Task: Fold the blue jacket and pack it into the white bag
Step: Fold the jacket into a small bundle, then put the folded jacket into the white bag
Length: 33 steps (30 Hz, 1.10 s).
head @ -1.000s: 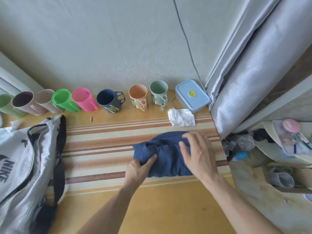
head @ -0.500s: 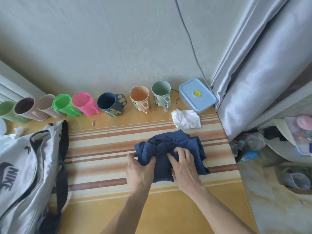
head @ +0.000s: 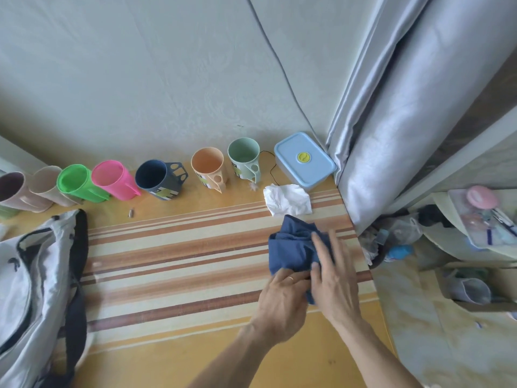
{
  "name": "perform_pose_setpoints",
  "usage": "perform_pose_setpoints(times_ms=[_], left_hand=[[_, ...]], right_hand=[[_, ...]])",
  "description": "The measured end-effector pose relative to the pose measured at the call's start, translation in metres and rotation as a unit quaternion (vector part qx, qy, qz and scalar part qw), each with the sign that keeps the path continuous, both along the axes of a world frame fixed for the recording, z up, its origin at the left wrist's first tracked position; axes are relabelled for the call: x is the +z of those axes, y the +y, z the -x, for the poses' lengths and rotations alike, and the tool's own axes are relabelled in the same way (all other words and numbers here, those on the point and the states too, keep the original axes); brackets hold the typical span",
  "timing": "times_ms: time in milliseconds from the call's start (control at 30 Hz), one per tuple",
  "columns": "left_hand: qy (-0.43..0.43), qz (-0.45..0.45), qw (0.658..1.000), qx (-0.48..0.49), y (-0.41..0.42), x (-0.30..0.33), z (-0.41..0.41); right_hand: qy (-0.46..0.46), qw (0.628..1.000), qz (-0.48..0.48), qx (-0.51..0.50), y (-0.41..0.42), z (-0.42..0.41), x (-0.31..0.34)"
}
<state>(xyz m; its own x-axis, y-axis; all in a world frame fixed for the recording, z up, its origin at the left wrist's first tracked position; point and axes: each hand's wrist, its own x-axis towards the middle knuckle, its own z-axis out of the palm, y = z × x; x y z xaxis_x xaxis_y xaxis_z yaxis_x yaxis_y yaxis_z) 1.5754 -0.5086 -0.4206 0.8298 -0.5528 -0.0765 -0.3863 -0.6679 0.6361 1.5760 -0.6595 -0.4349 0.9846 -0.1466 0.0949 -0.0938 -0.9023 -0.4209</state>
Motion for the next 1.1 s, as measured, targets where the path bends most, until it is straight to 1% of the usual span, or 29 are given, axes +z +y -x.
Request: perform_pose_setpoints(times_ms=[33, 67, 100, 133, 200, 233, 300, 367, 400, 433, 500, 567, 633, 700, 767, 867, 900, 1000, 1033, 1100], left_hand=[[-0.031, 0.012, 0.999, 0.039, 0.0, -0.002, 0.0], [-0.055, 0.005, 0.995, 0.087, 0.001, -0.005, -0.001], [-0.064, -0.022, 0.989, 0.129, 0.002, -0.008, -0.003], [-0.051, -0.063, 0.986, 0.148, 0.003, -0.011, -0.005], [0.015, -0.126, 0.983, 0.129, 0.004, -0.021, -0.009], [0.046, -0.138, 0.983, 0.113, 0.003, -0.027, -0.011], [0.073, -0.131, 0.983, 0.109, -0.001, -0.034, -0.013], [0.1, -0.06, 0.981, 0.157, -0.006, -0.036, -0.014], [0.123, -0.008, 0.973, 0.194, -0.008, -0.034, -0.015], [0.156, 0.048, 0.959, 0.233, -0.009, -0.03, -0.016], [0.254, 0.136, 0.911, 0.295, -0.009, -0.015, -0.019], [0.352, 0.187, 0.859, 0.32, -0.002, 0.003, -0.019], [0.391, 0.255, 0.823, 0.324, 0.013, 0.02, -0.012], [0.401, 0.327, 0.788, 0.334, 0.036, 0.04, -0.003], [0.399, 0.37, 0.769, 0.335, 0.064, 0.066, 0.011], [0.391, 0.408, 0.755, 0.333, 0.113, 0.104, 0.033], [0.388, 0.423, 0.746, 0.336, 0.132, 0.116, 0.04], [0.385, 0.481, 0.702, 0.357, 0.192, 0.148, 0.059], [0.38, 0.491, 0.696, 0.36, 0.212, 0.157, 0.064], [0.365, 0.488, 0.7, 0.372, 0.254, 0.168, 0.073]], right_hand=[[0.016, 0.999, 0.01, 0.042, -0.003, 0.0, -0.006], [0.048, 0.997, 0.018, 0.06, -0.006, -0.001, -0.013], [0.082, 0.995, 0.025, 0.06, -0.008, -0.001, -0.02], [0.104, 0.993, 0.028, 0.055, -0.012, -0.001, -0.028], [0.134, 0.989, 0.036, 0.049, -0.017, 0.0, -0.04], [0.142, 0.988, 0.041, 0.049, -0.018, 0.0, -0.044], [0.155, 0.986, 0.048, 0.045, -0.017, 0.0, -0.05], [0.17, 0.984, 0.04, 0.034, -0.015, -0.002, -0.05], [0.178, 0.983, 0.023, 0.031, -0.014, -0.002, -0.048], [0.187, 0.982, -0.009, 0.031, -0.015, -0.002, -0.044], [0.199, 0.972, -0.115, 0.037, -0.016, -0.002, -0.029], [0.196, 0.955, -0.219, 0.046, -0.01, 0.002, -0.009], [0.192, 0.934, -0.297, 0.054, 0.002, 0.011, 0.015], [0.196, 0.911, -0.357, 0.068, 0.022, 0.023, 0.039], [0.181, 0.894, -0.404, 0.07, 0.047, 0.034, 0.059], [0.144, 0.868, -0.474, 0.028, 0.092, 0.046, 0.087], [0.152, 0.849, -0.505, 0.01, 0.109, 0.047, 0.098], [0.247, 0.752, -0.61, -0.035, 0.166, 0.05, 0.13], [0.274, 0.73, -0.625, -0.039, 0.186, 0.051, 0.136], [0.304, 0.699, -0.646, -0.038, 0.227, 0.054, 0.143]])
